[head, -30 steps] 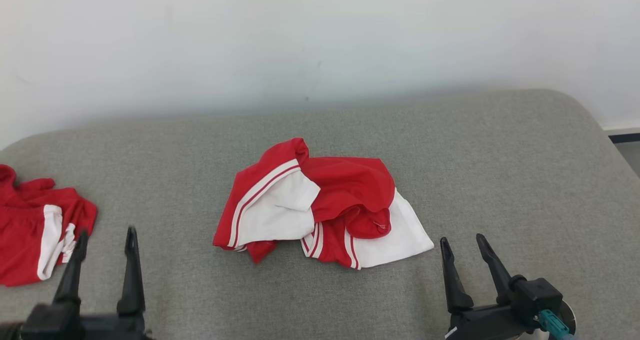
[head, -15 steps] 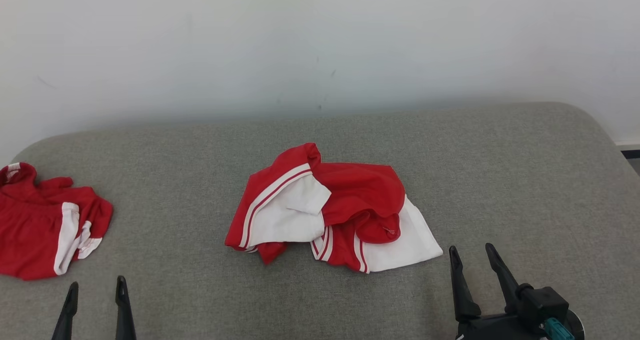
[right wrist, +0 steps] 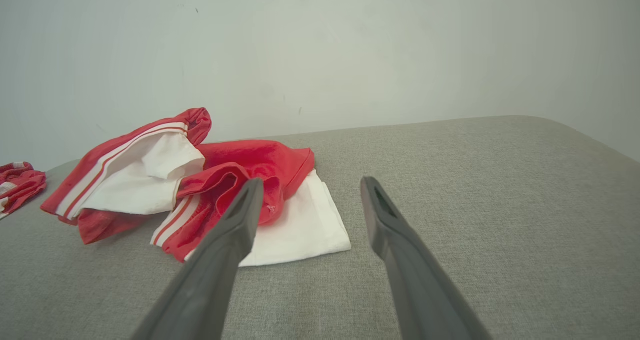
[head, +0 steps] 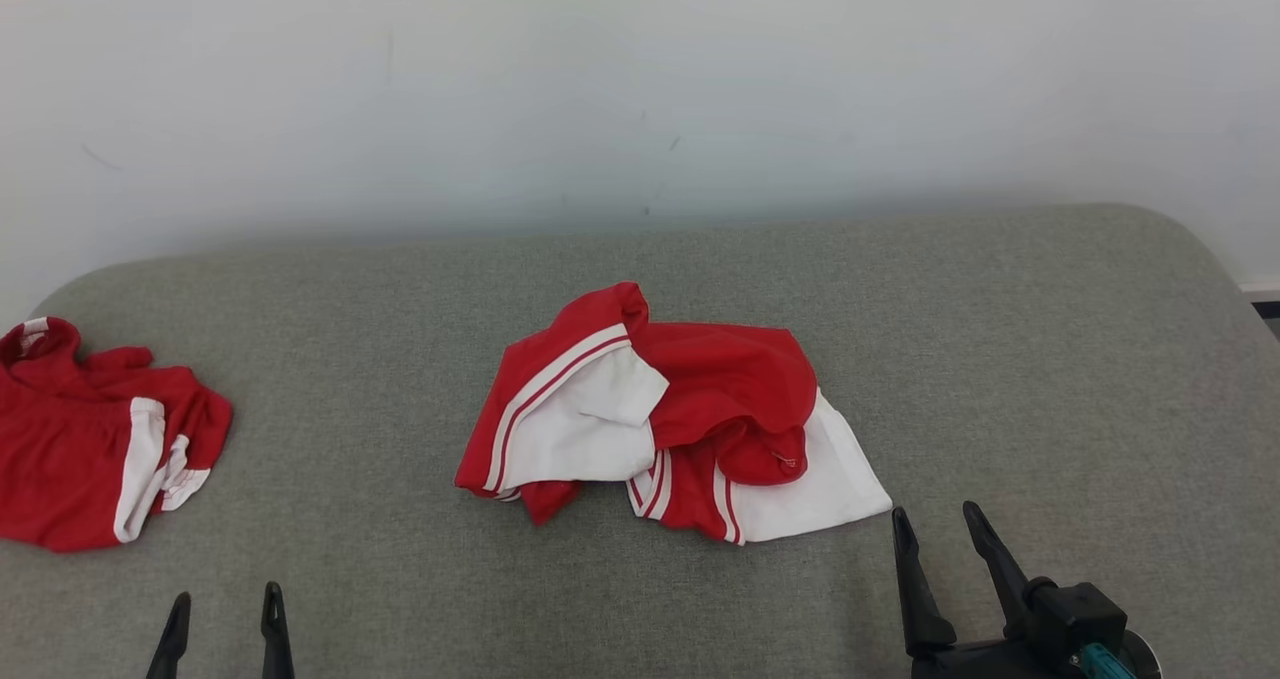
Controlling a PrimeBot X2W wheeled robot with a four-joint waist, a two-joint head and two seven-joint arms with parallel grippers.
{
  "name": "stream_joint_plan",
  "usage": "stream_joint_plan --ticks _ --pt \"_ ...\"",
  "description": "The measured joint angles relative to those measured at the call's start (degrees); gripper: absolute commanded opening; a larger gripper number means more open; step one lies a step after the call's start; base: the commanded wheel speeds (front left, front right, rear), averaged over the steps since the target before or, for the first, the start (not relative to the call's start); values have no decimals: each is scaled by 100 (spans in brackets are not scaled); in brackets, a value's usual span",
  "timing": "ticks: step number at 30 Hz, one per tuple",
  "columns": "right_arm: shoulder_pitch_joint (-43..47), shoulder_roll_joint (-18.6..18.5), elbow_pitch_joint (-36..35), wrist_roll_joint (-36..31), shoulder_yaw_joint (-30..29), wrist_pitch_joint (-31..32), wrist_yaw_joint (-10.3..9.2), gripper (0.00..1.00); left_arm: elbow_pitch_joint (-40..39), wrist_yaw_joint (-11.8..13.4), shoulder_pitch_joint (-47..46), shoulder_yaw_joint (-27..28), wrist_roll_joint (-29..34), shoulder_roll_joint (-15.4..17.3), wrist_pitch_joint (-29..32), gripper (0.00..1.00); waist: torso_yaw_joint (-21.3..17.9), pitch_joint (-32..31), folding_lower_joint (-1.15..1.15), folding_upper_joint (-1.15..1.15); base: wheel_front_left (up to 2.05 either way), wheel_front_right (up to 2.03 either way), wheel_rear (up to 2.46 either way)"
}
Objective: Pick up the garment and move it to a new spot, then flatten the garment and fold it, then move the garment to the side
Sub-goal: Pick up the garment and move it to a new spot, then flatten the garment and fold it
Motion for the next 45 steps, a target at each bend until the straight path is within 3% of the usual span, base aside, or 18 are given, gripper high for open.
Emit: stream_joint_plan --ticks 31,45 --pt "-26 0 101 13 43 1 0 100 158 -149 -56 213 200 -140 0 100 -63 34 0 0 0 0 0" --pt "-113 0 121 46 156 1 0 100 232 -211 -746 -691 230 -186 0 100 -400 130 0 0 0 0 0"
